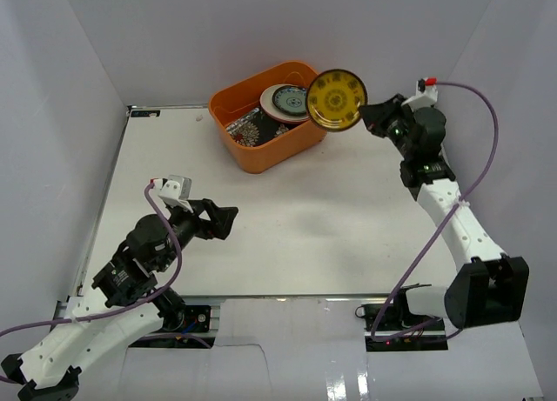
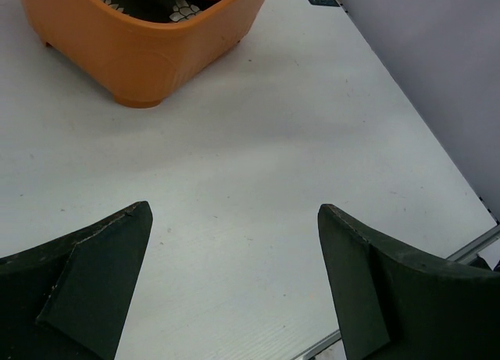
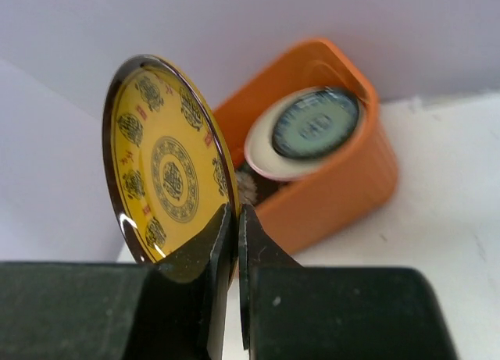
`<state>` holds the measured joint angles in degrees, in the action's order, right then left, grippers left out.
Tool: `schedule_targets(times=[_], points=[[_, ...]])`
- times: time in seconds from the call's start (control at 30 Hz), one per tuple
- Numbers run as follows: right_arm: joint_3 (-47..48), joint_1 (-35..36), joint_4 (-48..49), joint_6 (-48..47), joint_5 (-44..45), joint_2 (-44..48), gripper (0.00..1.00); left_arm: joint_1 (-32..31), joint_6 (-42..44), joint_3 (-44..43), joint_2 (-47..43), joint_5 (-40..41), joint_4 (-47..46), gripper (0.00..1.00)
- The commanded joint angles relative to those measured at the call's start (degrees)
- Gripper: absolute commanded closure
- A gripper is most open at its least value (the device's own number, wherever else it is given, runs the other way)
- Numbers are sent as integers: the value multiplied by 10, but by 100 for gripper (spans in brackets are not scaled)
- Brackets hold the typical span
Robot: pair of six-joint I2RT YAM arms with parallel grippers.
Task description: Place the plates into the plastic bin on the countertop
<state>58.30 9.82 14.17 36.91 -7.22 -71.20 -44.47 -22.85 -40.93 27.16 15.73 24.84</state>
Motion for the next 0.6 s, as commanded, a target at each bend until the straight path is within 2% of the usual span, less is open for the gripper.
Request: schedule_targets(times=[0.0, 0.33, 0.47, 0.5, 0.53, 0.57], points=[[123, 33, -14, 2, -49, -120, 92, 8, 12, 6, 0, 9, -7, 2], [483, 60, -71, 61, -11, -441, 92, 58, 16, 16, -14, -12, -19, 2], [640, 73, -128, 74, -11, -552, 92, 81, 18, 16, 1, -35, -23, 2], [673, 77, -157, 74, -2, -591, 88, 91, 17, 16, 3, -42, -24, 2], [704, 78, -173, 76, -1, -608, 62, 97, 17, 16, 6, -46, -24, 2], [750, 78, -186, 77, 1, -620, 48, 103, 16, 16, 9, -51, -27, 2]])
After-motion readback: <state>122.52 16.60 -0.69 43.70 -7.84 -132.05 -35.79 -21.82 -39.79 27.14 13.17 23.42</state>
